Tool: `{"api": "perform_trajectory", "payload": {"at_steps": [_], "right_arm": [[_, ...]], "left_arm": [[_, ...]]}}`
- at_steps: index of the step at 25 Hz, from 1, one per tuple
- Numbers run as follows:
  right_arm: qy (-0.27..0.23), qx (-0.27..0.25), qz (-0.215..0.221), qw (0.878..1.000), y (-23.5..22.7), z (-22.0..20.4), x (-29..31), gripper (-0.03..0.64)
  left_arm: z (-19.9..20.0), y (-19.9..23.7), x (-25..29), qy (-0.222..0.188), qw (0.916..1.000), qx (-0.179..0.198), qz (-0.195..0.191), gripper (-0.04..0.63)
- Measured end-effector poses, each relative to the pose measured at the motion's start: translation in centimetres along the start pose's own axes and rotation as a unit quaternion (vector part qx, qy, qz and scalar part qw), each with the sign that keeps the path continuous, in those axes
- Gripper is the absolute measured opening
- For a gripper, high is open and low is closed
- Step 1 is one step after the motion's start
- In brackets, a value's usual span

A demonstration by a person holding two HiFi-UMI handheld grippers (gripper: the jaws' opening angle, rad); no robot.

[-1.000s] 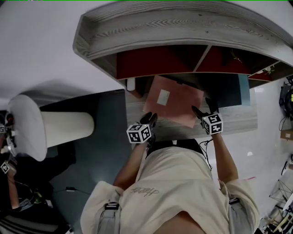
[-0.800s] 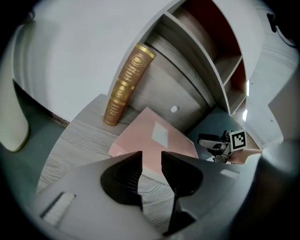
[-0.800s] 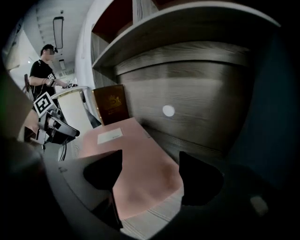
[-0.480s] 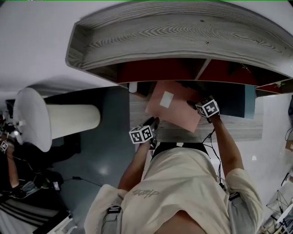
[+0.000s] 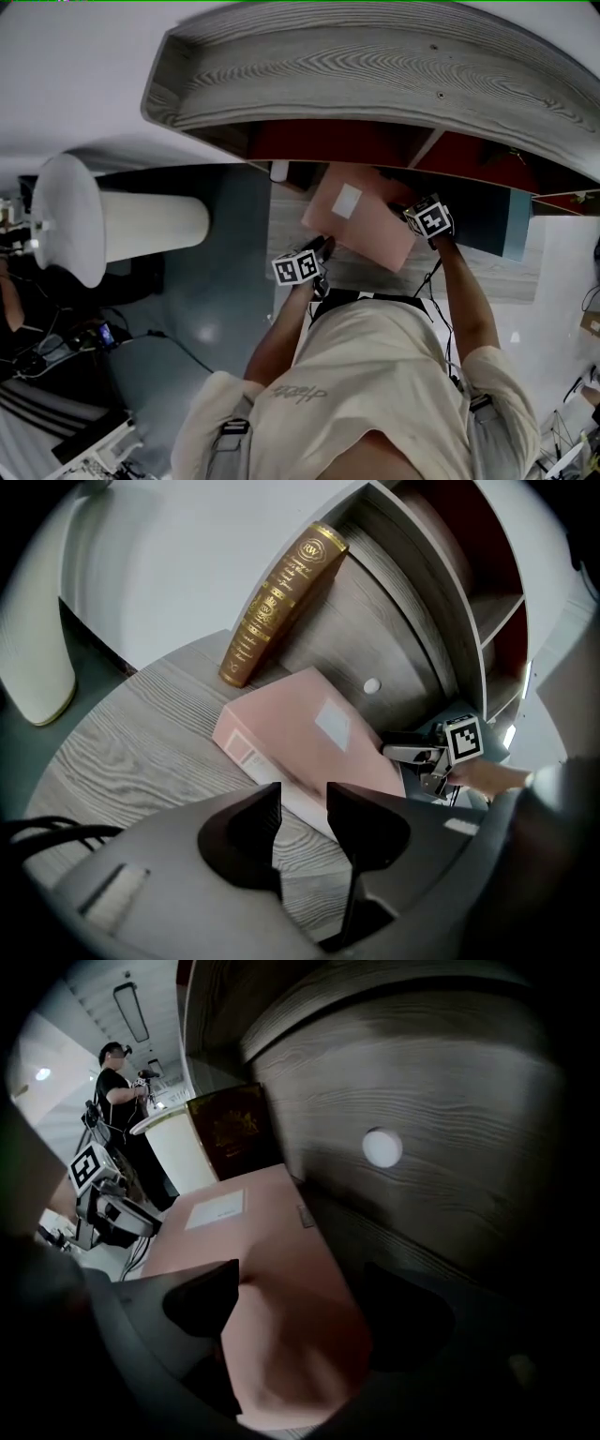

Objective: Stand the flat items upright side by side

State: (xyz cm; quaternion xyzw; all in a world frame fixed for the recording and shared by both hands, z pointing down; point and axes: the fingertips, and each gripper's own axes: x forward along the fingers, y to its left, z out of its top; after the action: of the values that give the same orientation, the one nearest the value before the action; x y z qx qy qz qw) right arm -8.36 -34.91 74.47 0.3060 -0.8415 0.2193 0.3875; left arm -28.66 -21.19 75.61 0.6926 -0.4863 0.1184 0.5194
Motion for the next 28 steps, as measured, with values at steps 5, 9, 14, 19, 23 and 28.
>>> {"api": "perform_trajectory", "payload": {"at_steps": [5,9,14,19,23,28], "right_arm": [[0.007,0.048,0.037,0.998,-0.1,-0.4,0.4,0.417],[0.044,0.032,0.069,0.996,1.5,-1.4,-0.1,0.404],[0.077,0.021,0.068,0.995,4.0,-3.7,-0.9,0.396],[0.072,0.043,0.059,0.995,6.4,-5.8,-2.0,0.396],[0.086,0.049,0.069,0.993,8.5,-7.6,-2.7,0.397],[0.081,0.081,0.069,0.991,10.8,-9.2,-3.2,0.397]], "left_arm": [[-0.1,-0.2,0.4,0.001,1.0,-0.003,-0.002,0.172],[0.1,-0.2,0.4,0.0,1.0,0.0,-0.006,0.174],[0.1,0.6,-0.2,-0.005,1.0,-0.004,-0.006,0.176],[0.5,1.5,-0.8,-0.013,0.9998,-0.006,-0.012,0.173],[0.7,2.2,-1.2,-0.021,0.9995,-0.009,-0.024,0.175],[1.2,2.9,-1.5,-0.028,0.999,-0.01,-0.034,0.177]]}}
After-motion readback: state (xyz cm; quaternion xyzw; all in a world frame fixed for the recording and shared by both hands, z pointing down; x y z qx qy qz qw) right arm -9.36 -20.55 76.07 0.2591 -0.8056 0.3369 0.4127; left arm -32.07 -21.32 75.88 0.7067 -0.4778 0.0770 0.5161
